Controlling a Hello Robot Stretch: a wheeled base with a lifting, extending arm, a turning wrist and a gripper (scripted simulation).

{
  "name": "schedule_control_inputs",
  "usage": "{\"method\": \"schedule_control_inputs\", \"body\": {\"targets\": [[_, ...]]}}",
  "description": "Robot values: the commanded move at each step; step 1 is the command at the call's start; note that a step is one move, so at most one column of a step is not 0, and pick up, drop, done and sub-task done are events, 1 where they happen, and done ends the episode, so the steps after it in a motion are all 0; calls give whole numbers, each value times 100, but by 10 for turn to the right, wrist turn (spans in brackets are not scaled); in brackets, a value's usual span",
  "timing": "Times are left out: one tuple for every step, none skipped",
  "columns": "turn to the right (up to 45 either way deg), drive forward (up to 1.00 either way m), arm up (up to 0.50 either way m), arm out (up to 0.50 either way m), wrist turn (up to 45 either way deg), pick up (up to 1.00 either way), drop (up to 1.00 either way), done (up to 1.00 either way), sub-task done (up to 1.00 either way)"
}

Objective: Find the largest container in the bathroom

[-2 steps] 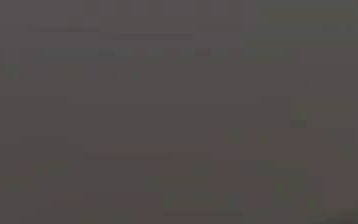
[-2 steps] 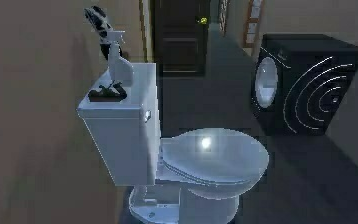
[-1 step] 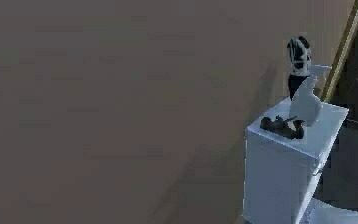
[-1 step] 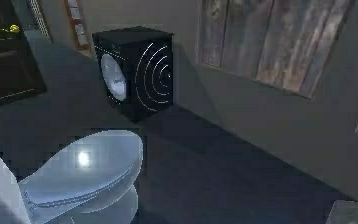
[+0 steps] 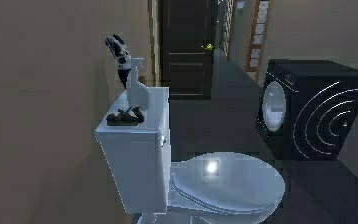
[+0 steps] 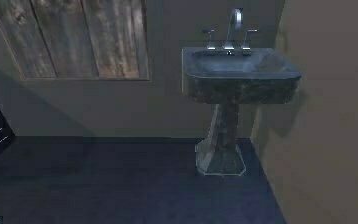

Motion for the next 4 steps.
{"method": "schedule_control_inputs", "body": {"targets": [[0, 15, 0, 0, 0, 0, 0, 0, 0], [450, 0, 0, 0, 0, 0, 0, 0, 0], [300, 0, 0, 0, 0, 0, 0, 0, 0], [0, 60, 0, 0, 0, 0, 0, 0, 0]]}}
